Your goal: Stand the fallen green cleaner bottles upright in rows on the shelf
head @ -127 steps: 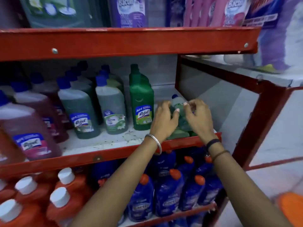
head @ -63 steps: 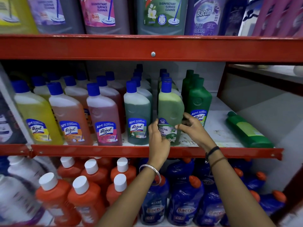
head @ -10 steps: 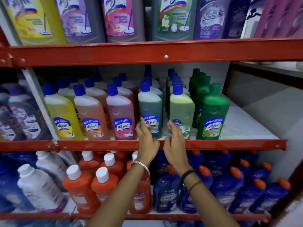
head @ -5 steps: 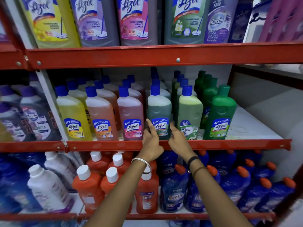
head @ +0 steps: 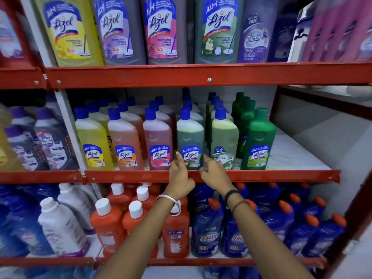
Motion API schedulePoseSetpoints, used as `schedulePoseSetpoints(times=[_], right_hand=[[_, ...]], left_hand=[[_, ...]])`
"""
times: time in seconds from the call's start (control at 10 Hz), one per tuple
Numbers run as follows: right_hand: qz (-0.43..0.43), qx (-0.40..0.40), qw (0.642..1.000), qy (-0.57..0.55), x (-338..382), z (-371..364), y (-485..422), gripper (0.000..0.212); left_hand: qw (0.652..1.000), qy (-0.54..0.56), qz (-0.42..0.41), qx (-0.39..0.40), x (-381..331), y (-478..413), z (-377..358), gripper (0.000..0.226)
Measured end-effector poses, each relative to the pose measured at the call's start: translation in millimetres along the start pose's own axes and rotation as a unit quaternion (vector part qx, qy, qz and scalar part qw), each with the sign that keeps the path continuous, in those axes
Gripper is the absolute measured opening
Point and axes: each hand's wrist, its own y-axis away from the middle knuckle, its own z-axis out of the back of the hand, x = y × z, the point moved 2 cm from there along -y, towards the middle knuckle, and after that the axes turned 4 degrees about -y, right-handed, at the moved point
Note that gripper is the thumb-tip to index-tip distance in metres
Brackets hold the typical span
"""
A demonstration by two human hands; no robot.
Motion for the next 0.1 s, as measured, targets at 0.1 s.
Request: schedulePoseSetpoints(times=[0.1], right_hand=[[0.057, -0.132, 0.990, -0.006, 26.5, 27.6, 12.2, 0.042]], left_hand=[[0.987, 0.008, -0.052, -0.151, -20.1, 12.0, 19.3, 0.080]])
